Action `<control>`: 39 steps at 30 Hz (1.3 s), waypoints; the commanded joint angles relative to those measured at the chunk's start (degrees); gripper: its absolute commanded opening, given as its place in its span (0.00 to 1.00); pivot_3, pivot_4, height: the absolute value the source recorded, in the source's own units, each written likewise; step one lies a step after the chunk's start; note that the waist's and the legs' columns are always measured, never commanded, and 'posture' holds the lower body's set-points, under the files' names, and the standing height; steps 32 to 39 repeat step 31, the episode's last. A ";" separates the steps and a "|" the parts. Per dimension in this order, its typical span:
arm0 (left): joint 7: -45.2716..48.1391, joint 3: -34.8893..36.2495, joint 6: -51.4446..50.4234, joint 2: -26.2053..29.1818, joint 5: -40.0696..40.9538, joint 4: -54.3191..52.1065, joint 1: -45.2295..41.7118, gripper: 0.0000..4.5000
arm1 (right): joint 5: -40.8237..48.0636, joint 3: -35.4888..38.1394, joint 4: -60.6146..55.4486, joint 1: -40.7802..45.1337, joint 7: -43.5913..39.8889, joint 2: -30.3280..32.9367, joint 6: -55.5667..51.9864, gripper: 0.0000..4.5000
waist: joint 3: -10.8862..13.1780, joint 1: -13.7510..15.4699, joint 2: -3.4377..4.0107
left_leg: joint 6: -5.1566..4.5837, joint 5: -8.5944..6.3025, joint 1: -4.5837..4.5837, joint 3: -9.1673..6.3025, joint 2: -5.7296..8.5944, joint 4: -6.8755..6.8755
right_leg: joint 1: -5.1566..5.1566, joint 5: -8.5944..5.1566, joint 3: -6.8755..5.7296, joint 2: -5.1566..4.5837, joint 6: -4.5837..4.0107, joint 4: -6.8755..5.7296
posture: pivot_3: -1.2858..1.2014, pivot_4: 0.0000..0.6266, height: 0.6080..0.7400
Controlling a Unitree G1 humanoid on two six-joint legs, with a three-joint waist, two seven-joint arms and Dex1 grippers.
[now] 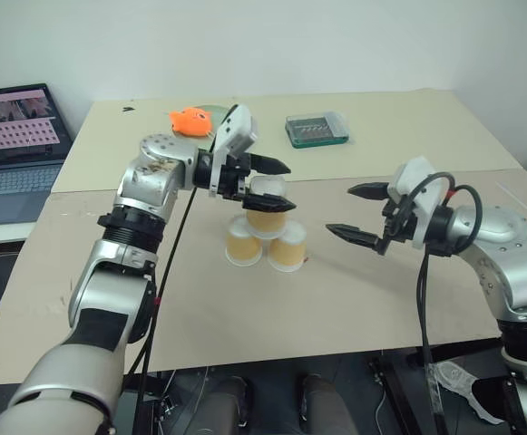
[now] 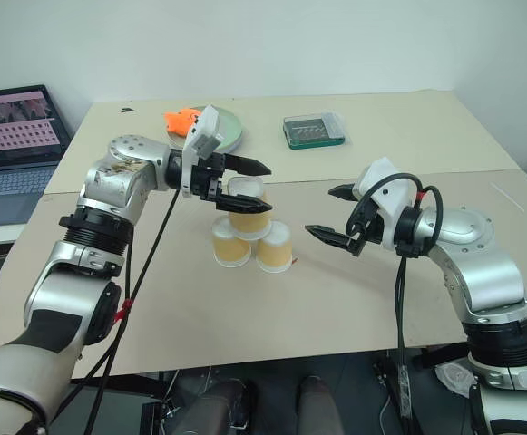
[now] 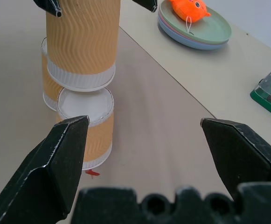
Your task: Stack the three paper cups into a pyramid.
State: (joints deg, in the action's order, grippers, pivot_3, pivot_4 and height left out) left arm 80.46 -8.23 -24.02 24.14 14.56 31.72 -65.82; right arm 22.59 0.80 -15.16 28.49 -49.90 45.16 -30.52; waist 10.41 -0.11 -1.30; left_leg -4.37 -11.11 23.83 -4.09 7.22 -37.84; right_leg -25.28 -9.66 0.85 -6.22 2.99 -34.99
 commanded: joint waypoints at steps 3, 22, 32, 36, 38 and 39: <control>1.67 5.09 -4.65 3.99 5.29 -5.13 -4.75 1.00 | 0.61 1.32 -0.42 1.63 -0.71 -0.25 1.10 1.00 | 0.00 -0.22 0.00 | 0.00 0.00 0.00 0.00 0.00 0.00 | -0.01 0.00 0.00 0.00 0.00 0.00 | 0.52 0.24 1.00; -67.31 41.22 -11.28 1.19 2.23 -38.52 34.79 1.00 | -17.46 12.12 10.17 -4.70 37.15 -11.51 3.50 1.00 | -0.08 0.10 -0.14 | 0.96 0.16 0.24 0.14 -0.04 0.05 | -0.64 0.10 0.38 0.16 -0.15 -0.31 | 0.52 0.24 1.00; -72.97 43.79 -5.07 -2.32 3.91 -42.77 44.47 1.00 | -16.38 14.69 16.09 -4.58 36.33 -13.45 9.44 1.00 | -0.18 0.86 -0.08 | 0.61 -0.23 -0.44 0.15 -0.04 0.04 | 0.24 0.23 0.19 0.15 -0.09 0.02 | 0.52 0.24 1.00; -72.97 43.79 -5.07 -2.32 3.91 -42.77 44.47 1.00 | -16.38 14.69 16.09 -4.58 36.33 -13.45 9.44 1.00 | -0.18 0.86 -0.08 | 0.61 -0.23 -0.44 0.15 -0.04 0.04 | 0.24 0.23 0.19 0.15 -0.09 0.02 | 0.52 0.24 1.00; -72.97 43.79 -5.07 -2.32 3.91 -42.77 44.47 1.00 | -16.38 14.69 16.09 -4.58 36.33 -13.45 9.44 1.00 | -0.18 0.86 -0.08 | 0.61 -0.23 -0.44 0.15 -0.04 0.04 | 0.24 0.23 0.19 0.15 -0.09 0.02 | 0.52 0.24 1.00; -72.97 43.79 -5.07 -2.32 3.91 -42.77 44.47 1.00 | -16.38 14.69 16.09 -4.58 36.33 -13.45 9.44 1.00 | -0.18 0.86 -0.08 | 0.61 -0.23 -0.44 0.15 -0.04 0.04 | 0.24 0.23 0.19 0.15 -0.09 0.02 | 0.52 0.24 1.00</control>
